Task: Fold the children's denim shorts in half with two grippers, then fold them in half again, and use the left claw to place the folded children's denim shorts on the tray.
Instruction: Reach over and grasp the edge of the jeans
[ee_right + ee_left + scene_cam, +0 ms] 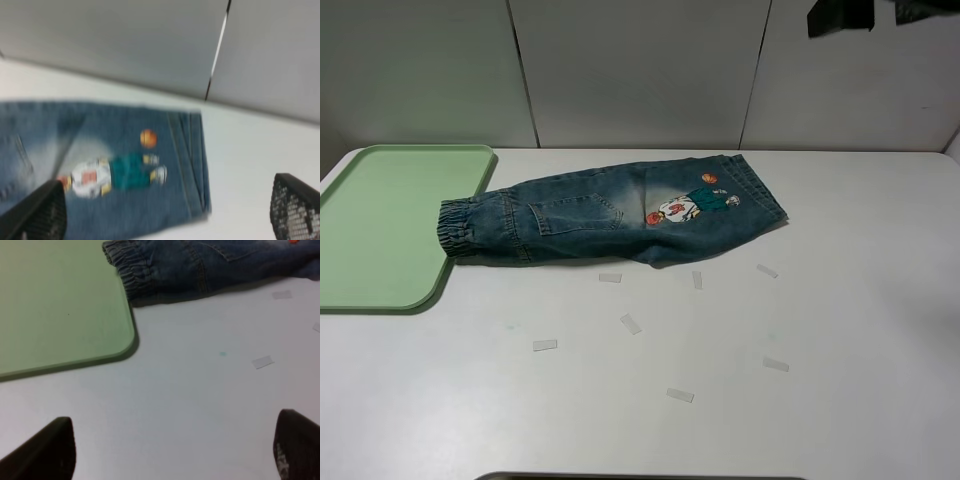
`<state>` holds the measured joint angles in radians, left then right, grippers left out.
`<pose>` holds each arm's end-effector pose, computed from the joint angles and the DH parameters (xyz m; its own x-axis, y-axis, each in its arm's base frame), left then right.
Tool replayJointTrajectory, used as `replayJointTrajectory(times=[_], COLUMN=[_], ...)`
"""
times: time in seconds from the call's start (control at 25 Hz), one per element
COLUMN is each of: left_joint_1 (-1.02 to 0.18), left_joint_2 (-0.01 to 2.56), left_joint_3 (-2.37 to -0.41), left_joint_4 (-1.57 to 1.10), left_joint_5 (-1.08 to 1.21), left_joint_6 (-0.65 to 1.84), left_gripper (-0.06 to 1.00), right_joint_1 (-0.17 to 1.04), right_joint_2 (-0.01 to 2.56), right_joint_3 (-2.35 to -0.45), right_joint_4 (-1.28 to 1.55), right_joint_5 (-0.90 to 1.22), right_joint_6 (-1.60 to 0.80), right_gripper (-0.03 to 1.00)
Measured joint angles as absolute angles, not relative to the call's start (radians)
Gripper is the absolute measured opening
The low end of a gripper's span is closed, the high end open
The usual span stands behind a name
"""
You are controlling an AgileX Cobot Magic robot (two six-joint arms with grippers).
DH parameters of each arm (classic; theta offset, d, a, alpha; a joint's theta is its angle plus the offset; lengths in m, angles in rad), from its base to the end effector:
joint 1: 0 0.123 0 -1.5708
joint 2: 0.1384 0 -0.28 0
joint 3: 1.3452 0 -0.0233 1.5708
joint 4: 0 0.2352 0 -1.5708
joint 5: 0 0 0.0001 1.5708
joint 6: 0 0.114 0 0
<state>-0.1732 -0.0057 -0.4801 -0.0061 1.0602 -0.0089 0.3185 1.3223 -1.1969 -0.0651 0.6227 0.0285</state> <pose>0.0079 -0.0020 0.2537 -0.4632 0.0690 -0.8836 0.1715 0.9851 -0.0130 0.2816 0.0883 0.3457 -0.5751 -0.2153 -0.7893 -0.2986 0.9534 -0.0425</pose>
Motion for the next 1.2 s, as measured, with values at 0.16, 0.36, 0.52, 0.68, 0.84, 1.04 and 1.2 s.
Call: replayJointTrajectory(times=[0.16,0.36,0.52,0.68,0.84,1.04,1.2], left_joint_1=[-0.173,-0.173,-0.173,-0.173,-0.173,-0.173,-0.173], left_joint_2=[-0.006,-0.006,-0.006,-0.006,-0.006,-0.006,-0.006], left_joint_3=[-0.480,-0.480,-0.480,-0.480,-0.480,-0.480,-0.480], left_joint_4=[-0.006,-0.006,-0.006,-0.006,-0.007,-0.007,-0.008], left_joint_5=[1.060,1.060,1.060,1.060,1.060,1.060,1.060], left_joint_6=[-0.009,-0.009,-0.009,-0.009,-0.009,-0.009,-0.009], left_gripper=[0.79,0.79,0.79,0.79,0.79,0.79,0.79], right_joint_1=[0.318,0.301,0.250,0.195,0.157,0.115,0.101], right_joint_2=[1.405,1.511,1.596,1.700,1.832,2.002,2.141], right_joint_3=[-1.197,-1.197,-1.198,-1.258,-1.384,-1.571,-1.733], right_joint_4=[-0.061,-0.019,0.093,0.163,0.186,0.201,0.260], right_joint_5=[0.649,0.630,0.547,0.524,0.571,0.667,0.771], right_joint_6=[0.029,-0.016,-0.105,-0.186,-0.211,-0.226,-0.240], right_gripper=[0.62,0.62,0.62,0.62,0.62,0.62,0.62])
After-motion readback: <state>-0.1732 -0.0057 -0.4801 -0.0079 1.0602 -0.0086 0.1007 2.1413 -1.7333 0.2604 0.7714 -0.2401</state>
